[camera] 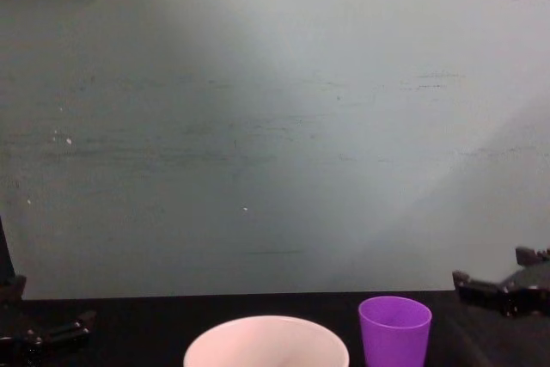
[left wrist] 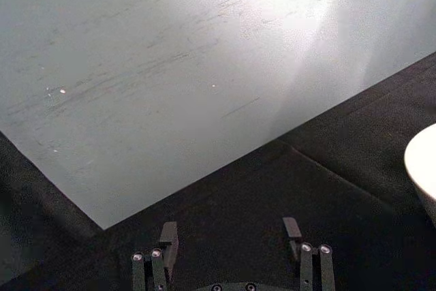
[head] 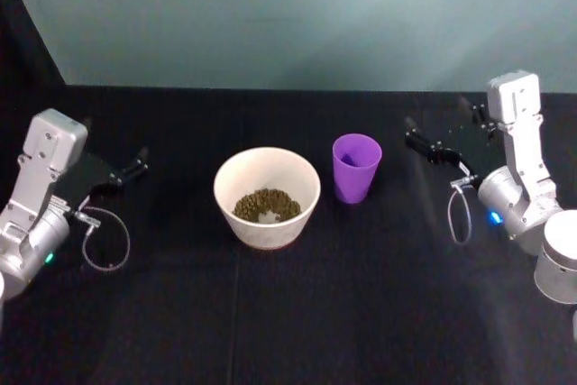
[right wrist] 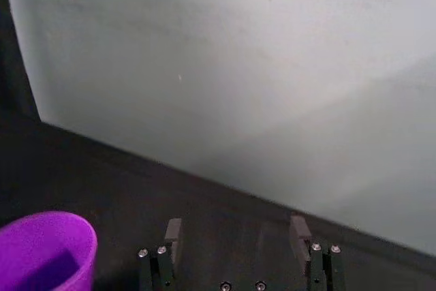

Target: Pick up the cup and pour the mung beans from the cup into the bowl.

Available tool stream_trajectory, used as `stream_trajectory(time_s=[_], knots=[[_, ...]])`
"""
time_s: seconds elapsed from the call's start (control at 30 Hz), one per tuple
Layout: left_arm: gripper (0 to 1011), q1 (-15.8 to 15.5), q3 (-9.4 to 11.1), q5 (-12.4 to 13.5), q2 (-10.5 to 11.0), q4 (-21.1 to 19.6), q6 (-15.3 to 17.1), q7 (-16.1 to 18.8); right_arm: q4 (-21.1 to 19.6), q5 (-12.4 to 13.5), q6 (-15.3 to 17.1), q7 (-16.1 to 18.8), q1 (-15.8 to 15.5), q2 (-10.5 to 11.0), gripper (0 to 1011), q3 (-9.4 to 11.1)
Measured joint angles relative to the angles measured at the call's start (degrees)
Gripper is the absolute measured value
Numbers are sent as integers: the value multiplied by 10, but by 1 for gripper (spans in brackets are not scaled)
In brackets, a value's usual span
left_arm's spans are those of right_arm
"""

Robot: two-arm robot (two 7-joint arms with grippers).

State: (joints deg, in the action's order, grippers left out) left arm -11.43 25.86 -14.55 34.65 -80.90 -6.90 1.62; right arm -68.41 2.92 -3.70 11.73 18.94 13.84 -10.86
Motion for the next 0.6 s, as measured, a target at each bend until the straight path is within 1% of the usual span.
stream_trajectory(time_s=[0.07, 0.2, 0.3, 0.4, 0.6], knots=[[1000, 0, 0, 0, 0, 0, 0, 0, 14, -5, 4, -3, 4, -3, 1003, 0], [1000, 0, 0, 0, 0, 0, 0, 0, 22, -14, 7, -9, 6, -8, 1003, 1], [1000, 0, 0, 0, 0, 0, 0, 0, 22, -19, 9, -13, 6, -9, 1003, 2], [1000, 0, 0, 0, 0, 0, 0, 0, 16, -30, 14, -21, 3, -12, 1003, 3], [1000, 0, 0, 0, 0, 0, 0, 0, 17, -29, 14, -21, 3, -11, 1003, 3]])
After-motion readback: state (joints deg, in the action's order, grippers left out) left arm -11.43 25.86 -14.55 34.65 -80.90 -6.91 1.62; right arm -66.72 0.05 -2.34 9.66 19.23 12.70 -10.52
